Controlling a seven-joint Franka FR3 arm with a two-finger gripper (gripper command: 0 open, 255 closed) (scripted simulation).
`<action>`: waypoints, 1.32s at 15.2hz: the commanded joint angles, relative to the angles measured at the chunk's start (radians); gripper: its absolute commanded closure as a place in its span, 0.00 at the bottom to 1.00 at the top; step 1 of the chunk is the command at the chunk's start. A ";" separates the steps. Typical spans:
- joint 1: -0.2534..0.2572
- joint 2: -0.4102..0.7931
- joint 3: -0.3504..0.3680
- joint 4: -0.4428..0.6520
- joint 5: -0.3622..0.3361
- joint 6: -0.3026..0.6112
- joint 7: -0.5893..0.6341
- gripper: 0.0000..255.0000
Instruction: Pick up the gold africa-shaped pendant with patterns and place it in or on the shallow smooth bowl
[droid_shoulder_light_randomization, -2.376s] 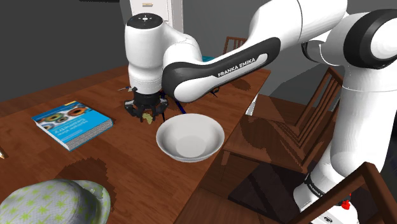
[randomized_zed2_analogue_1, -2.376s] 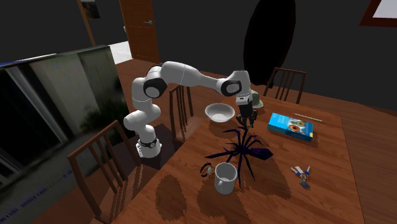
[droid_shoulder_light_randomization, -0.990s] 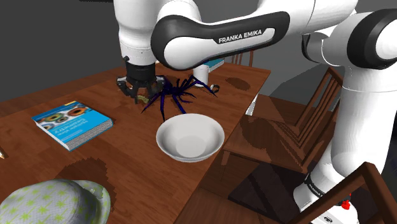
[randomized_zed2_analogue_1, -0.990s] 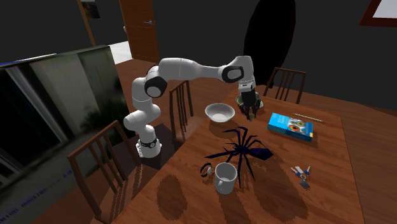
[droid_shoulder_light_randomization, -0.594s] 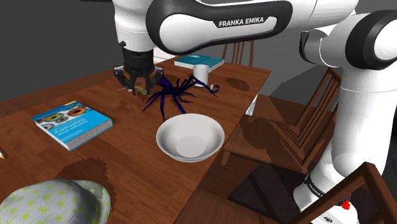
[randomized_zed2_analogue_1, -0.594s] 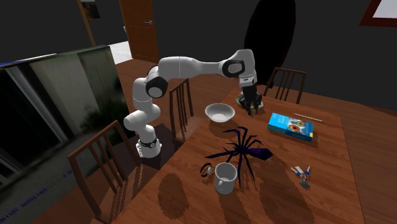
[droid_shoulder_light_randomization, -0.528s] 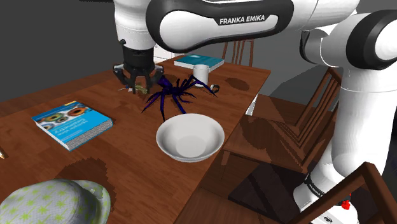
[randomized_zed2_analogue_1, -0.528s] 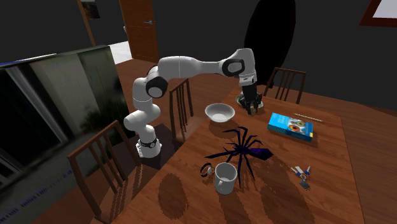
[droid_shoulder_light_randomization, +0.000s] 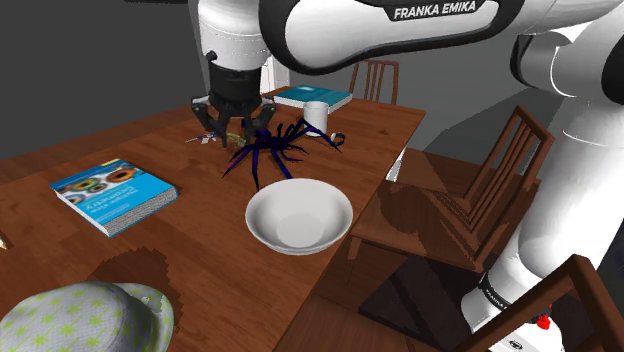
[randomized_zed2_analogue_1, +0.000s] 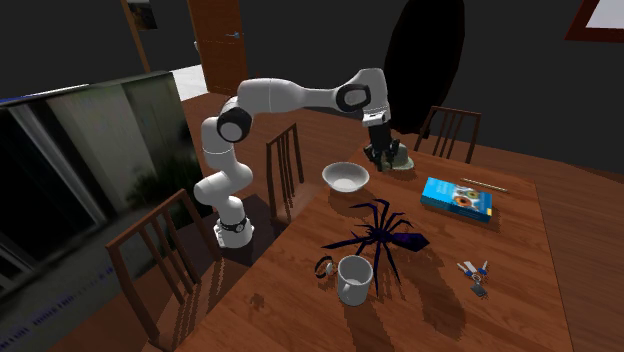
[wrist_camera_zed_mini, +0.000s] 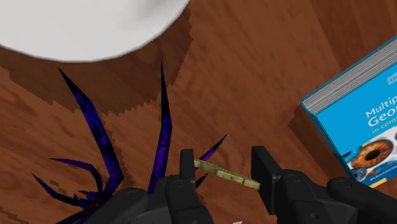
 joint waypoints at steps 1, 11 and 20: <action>-0.035 -0.117 0.006 -0.100 0.090 0.027 -0.021 1.00; 0.049 -0.547 -0.101 -0.434 0.390 0.053 -0.106 1.00; 0.059 -0.559 -0.088 -0.561 0.396 0.169 -0.085 1.00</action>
